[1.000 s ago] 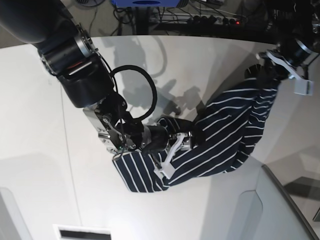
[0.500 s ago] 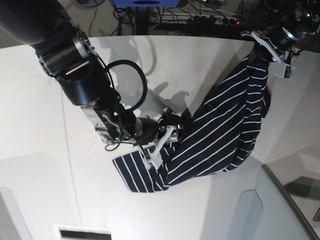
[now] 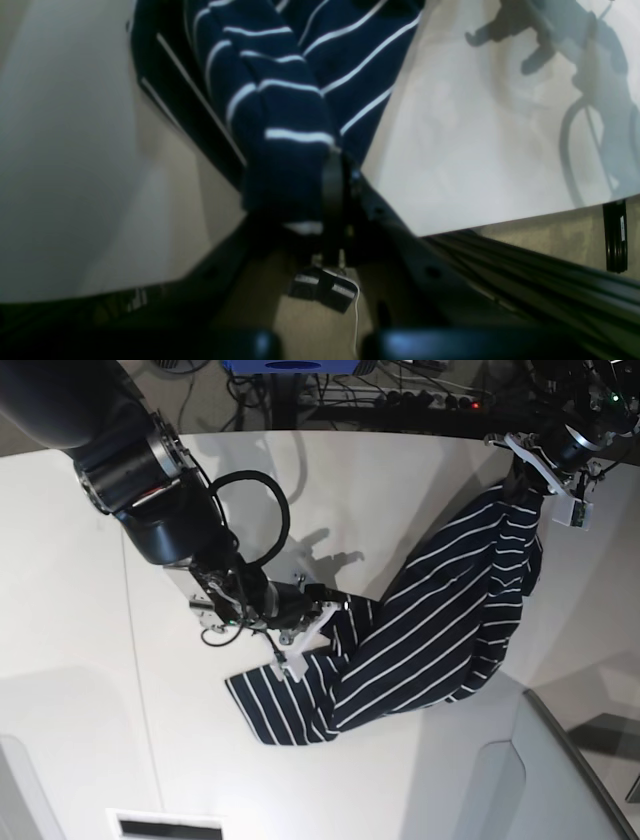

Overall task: Layout the t-shirt on the table in an organized manner, then fold the t-shirt properly
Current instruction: 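Pull the shirt taut between both grippers, stretching it out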

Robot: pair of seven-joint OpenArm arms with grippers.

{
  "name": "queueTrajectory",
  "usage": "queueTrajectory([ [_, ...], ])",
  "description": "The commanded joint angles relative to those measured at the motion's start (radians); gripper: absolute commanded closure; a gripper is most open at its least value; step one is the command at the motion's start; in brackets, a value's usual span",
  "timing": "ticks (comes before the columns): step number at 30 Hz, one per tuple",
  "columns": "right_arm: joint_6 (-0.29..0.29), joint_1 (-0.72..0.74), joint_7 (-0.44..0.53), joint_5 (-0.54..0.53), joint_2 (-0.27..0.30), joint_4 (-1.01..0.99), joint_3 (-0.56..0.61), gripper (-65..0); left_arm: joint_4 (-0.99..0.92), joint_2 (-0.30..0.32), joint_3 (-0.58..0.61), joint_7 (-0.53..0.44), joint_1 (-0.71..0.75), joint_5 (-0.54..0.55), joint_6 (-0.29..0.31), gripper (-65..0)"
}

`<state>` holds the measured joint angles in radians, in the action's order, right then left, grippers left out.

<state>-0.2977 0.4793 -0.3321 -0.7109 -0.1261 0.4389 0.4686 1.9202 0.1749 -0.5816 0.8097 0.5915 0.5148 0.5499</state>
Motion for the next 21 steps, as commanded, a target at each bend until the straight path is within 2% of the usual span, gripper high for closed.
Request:
queueTrajectory([
  [1,0.041,0.005,0.000,0.037,-0.005,0.021,0.000,-1.5,0.014,0.013,-0.005,-0.014,0.005,0.009,0.002,0.0],
  [9,0.299,-0.133,-0.006,0.276,-0.005,0.217,0.000,-1.2,0.012,0.016,-0.005,-0.014,-0.008,0.009,0.002,0.0],
  [12,0.380,-0.170,-0.058,0.343,-0.004,0.280,0.000,-1.2,0.012,0.018,-0.005,-0.014,-0.009,0.009,0.002,0.0],
  [16,0.438,-0.215,-0.115,0.354,0.006,0.357,0.000,-1.2,0.012,0.018,-0.005,-0.014,-0.009,0.009,0.002,0.0],
  [21,0.452,-0.296,-0.172,0.354,0.042,0.484,0.000,-1.2,0.012,0.018,-0.005,-0.014,-0.009,0.006,0.002,0.0],
])
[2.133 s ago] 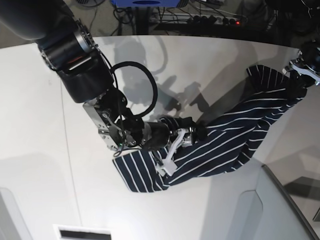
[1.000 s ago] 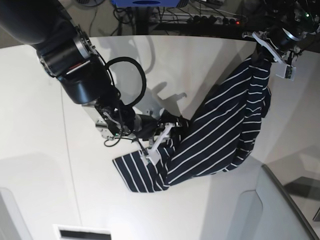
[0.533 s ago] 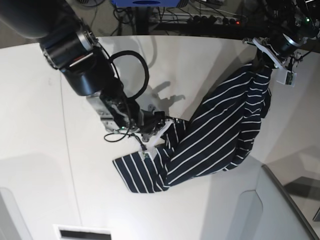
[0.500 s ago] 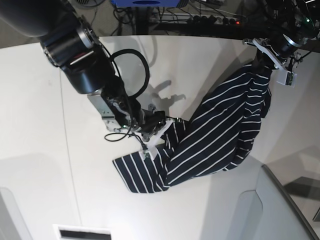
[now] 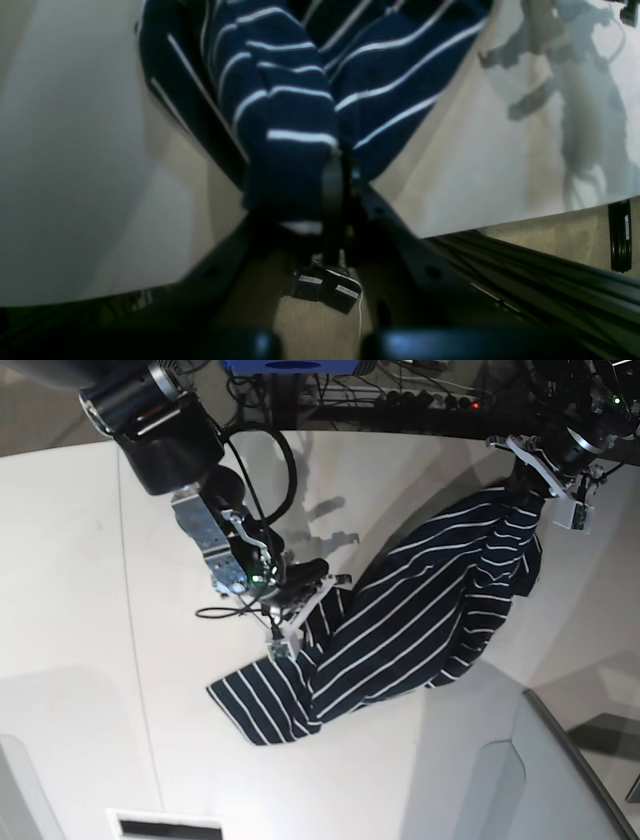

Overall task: Layout the t-shirt on the table in an organized manner, then fold the t-shirt properly
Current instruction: 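Pull the shirt taut between both grippers, stretching it out, then lower the held shirt onto the table with both grippers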

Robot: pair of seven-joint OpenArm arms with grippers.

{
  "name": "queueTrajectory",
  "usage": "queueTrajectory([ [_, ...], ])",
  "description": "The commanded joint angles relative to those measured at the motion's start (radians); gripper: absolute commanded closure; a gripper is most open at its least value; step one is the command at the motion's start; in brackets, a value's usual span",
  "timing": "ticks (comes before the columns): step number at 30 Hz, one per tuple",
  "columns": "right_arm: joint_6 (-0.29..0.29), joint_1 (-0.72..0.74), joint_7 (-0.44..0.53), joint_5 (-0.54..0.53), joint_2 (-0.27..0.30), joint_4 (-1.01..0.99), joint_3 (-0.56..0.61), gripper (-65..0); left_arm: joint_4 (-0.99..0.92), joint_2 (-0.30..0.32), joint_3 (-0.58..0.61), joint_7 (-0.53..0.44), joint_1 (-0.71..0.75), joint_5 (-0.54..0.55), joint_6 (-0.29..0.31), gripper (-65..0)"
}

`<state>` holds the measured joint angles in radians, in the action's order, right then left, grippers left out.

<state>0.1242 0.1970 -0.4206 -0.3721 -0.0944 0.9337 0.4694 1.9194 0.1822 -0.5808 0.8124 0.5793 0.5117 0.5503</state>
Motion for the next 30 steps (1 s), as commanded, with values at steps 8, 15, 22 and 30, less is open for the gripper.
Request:
queueTrajectory([
  [8,0.122,-0.166,-0.142,0.015,0.107,0.230,-0.004,-1.2,-0.014,0.006,0.078,-0.018,-0.068,-0.193,0.001,0.0],
  [15,0.116,-0.255,-0.145,0.009,0.169,0.534,-0.010,-3.0,-0.016,0.006,0.134,-0.012,-0.127,-0.192,0.001,0.0],
  [22,0.099,-0.301,-0.153,0.009,0.170,0.756,-0.005,-11.3,-0.005,0.006,0.127,0.000,-0.215,-0.190,0.001,0.0],
  [30,-0.143,-0.317,-0.220,-0.144,0.170,0.756,-0.039,-12.3,-0.013,-0.060,0.126,0.154,-0.391,-0.190,-0.002,0.0],
])
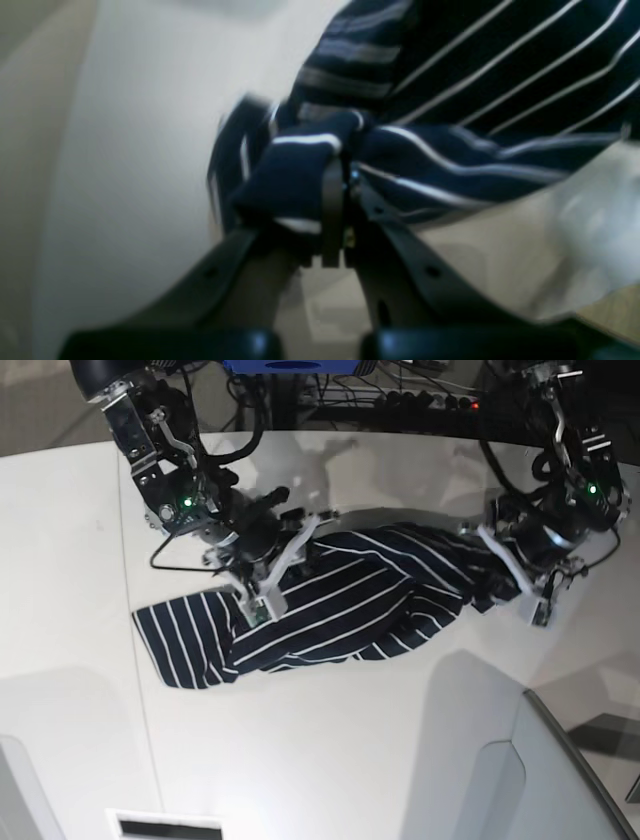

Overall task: Layout the t-shirt on the table in an organized manner, then fold the t-shirt properly
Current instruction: 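Lower the held shirt onto the table with both grippers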

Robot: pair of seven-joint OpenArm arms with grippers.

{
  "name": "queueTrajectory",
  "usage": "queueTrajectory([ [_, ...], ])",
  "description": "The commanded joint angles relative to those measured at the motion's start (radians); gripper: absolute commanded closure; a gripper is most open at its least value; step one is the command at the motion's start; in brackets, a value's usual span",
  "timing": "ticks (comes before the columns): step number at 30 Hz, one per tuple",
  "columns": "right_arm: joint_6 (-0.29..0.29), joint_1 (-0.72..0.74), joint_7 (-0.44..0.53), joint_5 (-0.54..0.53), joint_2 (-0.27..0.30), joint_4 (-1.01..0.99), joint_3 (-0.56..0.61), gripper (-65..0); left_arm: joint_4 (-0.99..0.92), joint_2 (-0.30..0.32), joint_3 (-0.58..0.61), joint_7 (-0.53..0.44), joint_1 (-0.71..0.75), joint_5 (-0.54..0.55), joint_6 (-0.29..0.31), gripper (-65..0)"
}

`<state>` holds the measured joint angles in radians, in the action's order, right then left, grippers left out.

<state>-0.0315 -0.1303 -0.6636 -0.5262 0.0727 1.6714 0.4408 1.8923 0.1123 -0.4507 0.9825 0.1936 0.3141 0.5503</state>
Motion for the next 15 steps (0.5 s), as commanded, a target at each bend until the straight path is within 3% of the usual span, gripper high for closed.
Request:
queueTrajectory([
  [1,-0.025,0.010,0.006,-0.038,0.003,0.013,-0.032,-13.5,0.014,-0.003,-0.004,-0.017,-0.029,0.004,-0.002,0.0],
  [4,-0.100,0.010,-0.046,-0.150,0.016,0.009,-0.093,-23.0,0.011,-0.036,-0.003,-0.017,-0.090,-0.003,-0.017,0.0],
  [9,-0.101,0.010,-0.071,-0.320,0.042,-0.010,-0.142,-44.0,-0.047,-0.046,0.000,-0.017,-0.165,0.006,-0.095,0.0],
  [12,-0.103,0.017,-0.068,-0.424,0.052,-0.089,-0.165,-46.1,-0.075,-0.058,-0.003,-0.017,-0.196,0.006,-0.095,0.0],
  [15,-0.104,0.041,-0.064,-0.461,0.052,-0.178,-0.159,-46.7,-0.078,-0.067,0.003,-0.017,-0.204,0.006,-0.095,0.0],
])
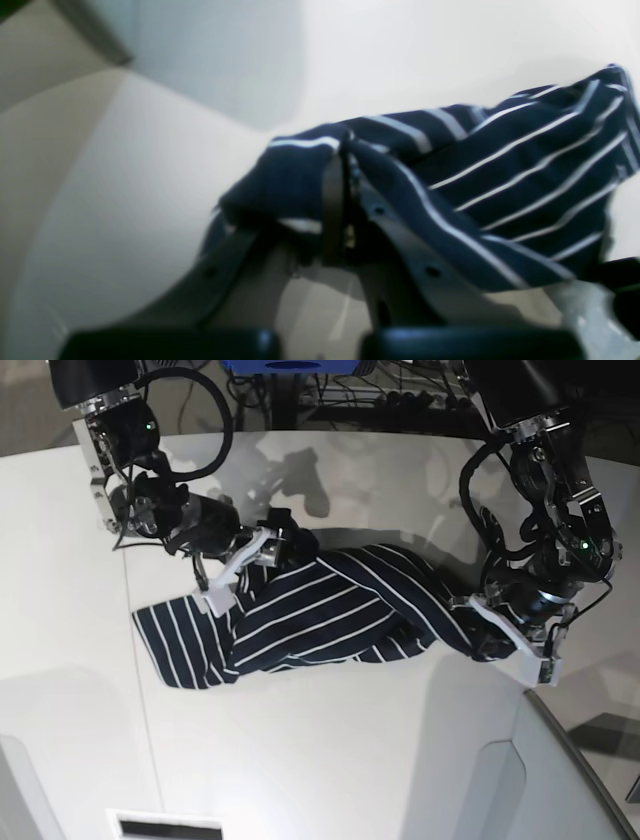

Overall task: Layout the t-shirt on the table in an organized manner, then fold the t-shirt properly
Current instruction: 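Lower the held shirt onto the table with both grippers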

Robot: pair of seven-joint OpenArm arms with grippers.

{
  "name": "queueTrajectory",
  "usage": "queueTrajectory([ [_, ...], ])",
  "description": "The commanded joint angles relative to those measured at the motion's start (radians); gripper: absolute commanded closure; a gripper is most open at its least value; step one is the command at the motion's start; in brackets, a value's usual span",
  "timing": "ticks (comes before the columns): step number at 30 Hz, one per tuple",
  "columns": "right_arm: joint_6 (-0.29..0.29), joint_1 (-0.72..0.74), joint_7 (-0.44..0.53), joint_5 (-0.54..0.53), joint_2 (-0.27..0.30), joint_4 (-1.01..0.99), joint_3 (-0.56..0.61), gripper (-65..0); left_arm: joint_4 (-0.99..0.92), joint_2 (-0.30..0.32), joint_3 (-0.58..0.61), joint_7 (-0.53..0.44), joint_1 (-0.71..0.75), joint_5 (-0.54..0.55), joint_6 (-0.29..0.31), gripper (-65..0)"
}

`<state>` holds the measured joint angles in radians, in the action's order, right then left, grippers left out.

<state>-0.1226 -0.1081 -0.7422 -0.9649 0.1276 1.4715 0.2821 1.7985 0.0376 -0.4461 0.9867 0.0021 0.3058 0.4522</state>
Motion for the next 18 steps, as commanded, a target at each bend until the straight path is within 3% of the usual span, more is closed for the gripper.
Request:
queueTrajectory([
  [1,-0.015,0.026,0.014,-0.029,-0.006,-0.009,-0.001,-46.7,0.017,0.008,0.002,-0.021,-0.007,0.014,0.003,0.0],
  [10,-0.015,0.098,0.017,-0.190,-0.012,-0.157,-0.008,-47.0,0.027,0.012,-0.007,-0.024,0.062,0.014,0.007,0.0],
  [14,-0.015,0.100,0.017,-0.233,-0.012,-0.162,-0.008,-54.6,0.028,0.012,-0.007,-0.025,0.080,0.014,0.007,0.0],
  [18,-0.015,0.091,0.017,-0.233,-0.013,-0.164,-0.008,-56.3,0.060,0.012,-0.007,-0.024,0.085,0.014,0.007,0.0],
])
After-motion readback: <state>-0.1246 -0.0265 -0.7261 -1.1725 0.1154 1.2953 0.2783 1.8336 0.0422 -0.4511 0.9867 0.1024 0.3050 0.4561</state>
